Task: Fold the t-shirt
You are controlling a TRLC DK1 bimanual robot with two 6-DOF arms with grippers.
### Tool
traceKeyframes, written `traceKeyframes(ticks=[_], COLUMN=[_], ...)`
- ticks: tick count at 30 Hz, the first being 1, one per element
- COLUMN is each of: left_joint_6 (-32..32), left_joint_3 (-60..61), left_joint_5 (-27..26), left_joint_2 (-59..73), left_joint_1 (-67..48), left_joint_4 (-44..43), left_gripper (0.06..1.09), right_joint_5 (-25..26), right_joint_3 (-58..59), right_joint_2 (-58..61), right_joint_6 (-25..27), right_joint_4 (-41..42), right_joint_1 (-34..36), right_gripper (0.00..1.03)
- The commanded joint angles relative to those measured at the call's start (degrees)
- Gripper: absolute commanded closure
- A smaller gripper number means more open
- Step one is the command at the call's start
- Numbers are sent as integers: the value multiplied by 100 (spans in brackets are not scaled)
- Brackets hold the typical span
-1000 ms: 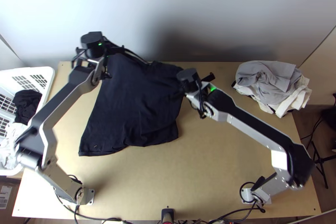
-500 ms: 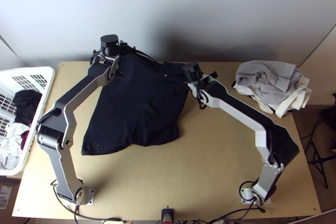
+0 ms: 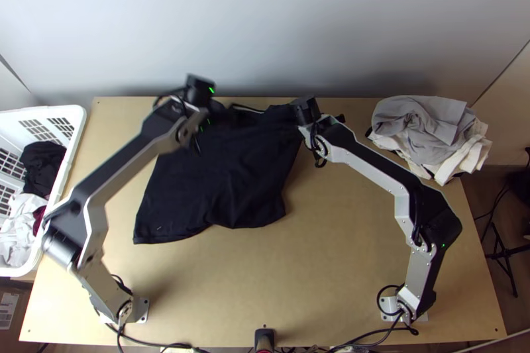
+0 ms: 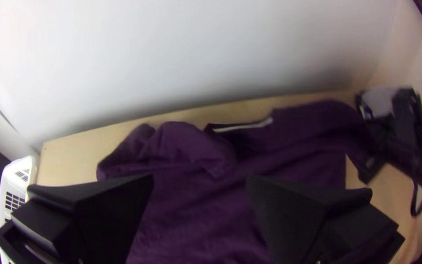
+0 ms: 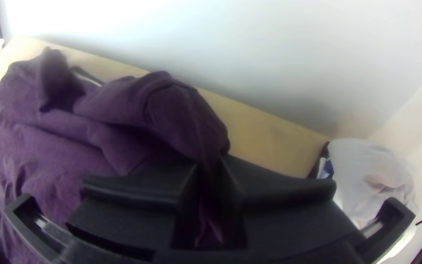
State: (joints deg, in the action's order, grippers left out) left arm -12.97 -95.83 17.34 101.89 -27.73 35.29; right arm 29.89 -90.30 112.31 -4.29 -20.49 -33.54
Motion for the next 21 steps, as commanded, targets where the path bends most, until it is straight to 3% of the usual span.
traceKeyframes(ticks=[1, 13, 21], left_joint_6=[67, -162, -162], left_joint_3=[908, 1532, 1787], left_joint_5=[-284, -337, -328], left_joint_2=[-1004, -943, -477], left_joint_1=[-1270, -3072, -3380], left_joint_4=[1138, 1613, 1006], left_gripper=[16, 16, 16], right_joint_5=[-45, -45, -45], right_joint_3=[-40, 13, 57], right_joint_2=[19, -78, -166], right_joint_6=[-71, -63, -63], right_joint_4=[-25, -78, -113], right_joint_1=[84, 49, -12], right_gripper=[100, 100, 100])
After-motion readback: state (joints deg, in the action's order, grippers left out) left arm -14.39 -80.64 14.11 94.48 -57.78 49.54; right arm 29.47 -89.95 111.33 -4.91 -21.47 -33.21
